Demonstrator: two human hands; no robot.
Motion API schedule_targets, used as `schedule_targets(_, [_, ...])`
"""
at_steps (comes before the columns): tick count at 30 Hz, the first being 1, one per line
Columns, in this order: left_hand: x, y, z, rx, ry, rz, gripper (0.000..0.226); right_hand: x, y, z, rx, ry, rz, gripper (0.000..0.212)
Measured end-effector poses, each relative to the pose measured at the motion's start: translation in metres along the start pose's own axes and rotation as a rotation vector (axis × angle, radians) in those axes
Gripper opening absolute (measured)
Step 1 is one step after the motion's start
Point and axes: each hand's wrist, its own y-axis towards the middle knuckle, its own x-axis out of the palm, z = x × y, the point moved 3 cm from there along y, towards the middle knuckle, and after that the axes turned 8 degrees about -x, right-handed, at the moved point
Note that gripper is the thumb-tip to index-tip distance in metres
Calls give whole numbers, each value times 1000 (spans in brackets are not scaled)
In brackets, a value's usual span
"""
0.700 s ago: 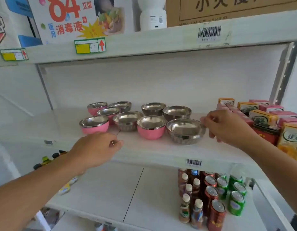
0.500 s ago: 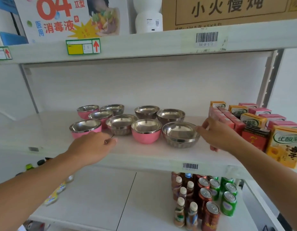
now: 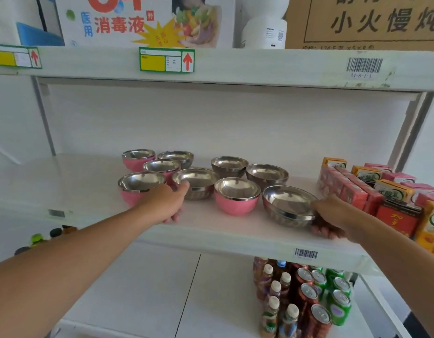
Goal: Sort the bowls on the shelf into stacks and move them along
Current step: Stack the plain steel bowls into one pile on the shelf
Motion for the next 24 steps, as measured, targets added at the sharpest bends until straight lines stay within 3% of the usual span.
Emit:
schedule_targets(6, [13,18,16,-270,-232,-109,100,-7,-3,2,7,9,71,41])
schedule_targets(11, [20,36,19,-417,-352,-147,80,-17,-10,2,5,68,94,38])
schedule_targets(15, [25,50,18,-441,-373,-197,51,-25,-13,6,7,77,119,34])
schedule_targets(24, [18,62,24,-354,-363,-169,39,-33,-10,12,-6,117,124,33])
